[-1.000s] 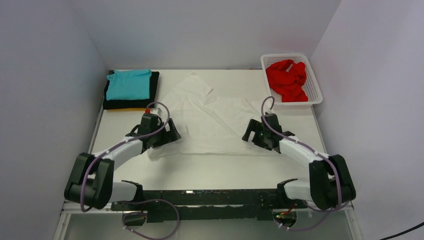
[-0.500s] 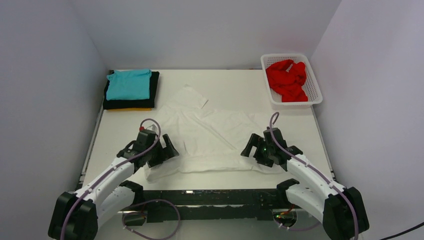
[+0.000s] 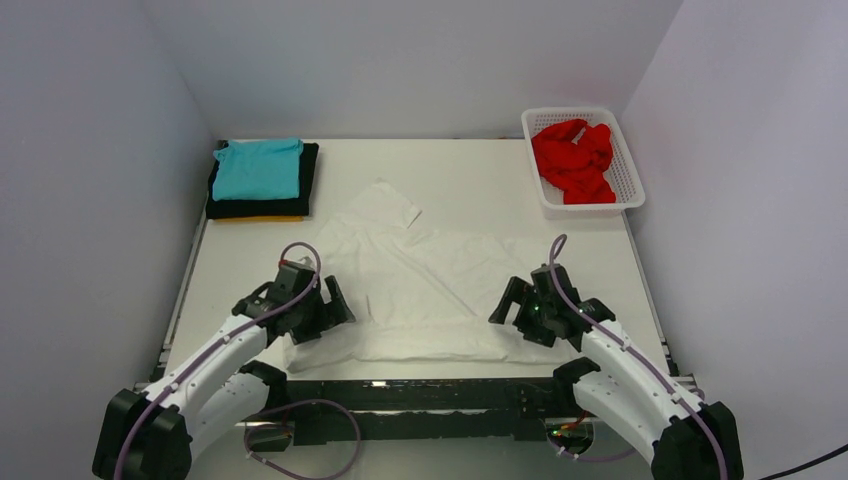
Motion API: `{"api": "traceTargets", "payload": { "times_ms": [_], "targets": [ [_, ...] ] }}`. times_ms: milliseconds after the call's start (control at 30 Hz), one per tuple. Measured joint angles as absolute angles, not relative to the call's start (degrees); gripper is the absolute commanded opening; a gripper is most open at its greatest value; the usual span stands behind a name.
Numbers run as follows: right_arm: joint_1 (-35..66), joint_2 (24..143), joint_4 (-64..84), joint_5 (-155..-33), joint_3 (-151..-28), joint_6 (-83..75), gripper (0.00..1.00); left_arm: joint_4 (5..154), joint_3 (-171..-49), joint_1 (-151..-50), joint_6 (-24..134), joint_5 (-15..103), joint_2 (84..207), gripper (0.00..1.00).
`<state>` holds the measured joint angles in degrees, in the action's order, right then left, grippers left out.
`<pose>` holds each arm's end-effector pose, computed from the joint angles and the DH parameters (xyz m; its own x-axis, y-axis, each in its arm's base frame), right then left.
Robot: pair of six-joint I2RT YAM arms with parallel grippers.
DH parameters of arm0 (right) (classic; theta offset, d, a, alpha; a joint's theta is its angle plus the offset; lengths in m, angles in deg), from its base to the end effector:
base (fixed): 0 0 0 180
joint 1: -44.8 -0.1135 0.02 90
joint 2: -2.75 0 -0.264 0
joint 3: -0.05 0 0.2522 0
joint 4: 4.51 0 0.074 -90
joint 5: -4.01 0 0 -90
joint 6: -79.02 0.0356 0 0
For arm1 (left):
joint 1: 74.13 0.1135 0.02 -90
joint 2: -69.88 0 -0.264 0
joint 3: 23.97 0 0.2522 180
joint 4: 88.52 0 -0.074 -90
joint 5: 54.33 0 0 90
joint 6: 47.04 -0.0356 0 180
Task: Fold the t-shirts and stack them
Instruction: Fold the flattened tshirt in 1/3 of the way, then grab the side of the flattened tshirt furthest away from the robot with both arms
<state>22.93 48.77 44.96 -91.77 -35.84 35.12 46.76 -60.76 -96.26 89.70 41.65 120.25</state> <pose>0.1289 0.0556 0.1647 -0.8561 0.4288 -0.2883 0.2870 0.8586 0.4249 0.1415 -0.0615 0.1645 -0.8499 -0.4363 -0.2956 -0.2824 0.8506 -0.4434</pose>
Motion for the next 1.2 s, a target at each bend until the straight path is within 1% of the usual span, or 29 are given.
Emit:
{"api": "traceTargets", "payload": {
  "times_ms": [100,200,300,400,533,700,767,833,933,1033,1167,1200],
  "targets": [
    [23.0,48.8,45.7,-89.4,-38.3,35.1,1.00,43.9,-62.9,-96.4,89.0,40.9,121.1,0.99],
    [22.9,48.8,45.5,-84.0,-43.4,34.7,1.00,42.4,-67.5,-96.5,87.3,39.5,121.6,0.99],
    [23.0,48.8,43.3,-77.5,-48.3,34.4,1.00,43.2,-75.4,-96.5,84.4,37.2,124.1,0.99],
    [23.0,49.8,38.7,-72.1,-50.7,33.4,1.00,45.8,-83.9,-96.5,81.0,34.7,129.2,0.99],
    [23.7,55.8,33.7,-68.2,-53.3,31.6,1.00,48.6,-98.7,-95.8,74.8,32.3,143.2,0.99],
    [25.8,65.0,30.9,-67.9,-55.9,29.6,1.00,50.4,-121.8,-94.3,65.5,30.7,166.7,0.99],
    [26.6,66.3,30.8,-68.1,-55.9,29.0,1.00,50.0,-130.2,-93.6,62.9,30.7,174.4,0.99],
    [27.9,66.8,30.5,-68.5,-55.8,28.6,1.00,49.4,-142.1,-92.8,59.6,30.8,184.1,1.00],
    [30.0,66.7,28.9,-69.7,-55.3,28.1,1.00,49.5,-154.4,-92.0,55.4,30.4,194.8,0.99],
    [32.1,66.7,27.9,-71.7,-54.4,27.9,1.00,50.7,-161.1,-91.6,51.7,30.2,202.3,0.99],
    [34.1,67.4,27.2,-74.6,-54.1,27.5,1.00,53.3,-161.5,-91.7,50.3,30.4,207.2,0.99],
    [34.3,67.7,27.0,-75.0,-54.1,27.5,1.00,54.1,-161.4,-91.7,50.4,30.5,208.0,0.97]
  ]
}}
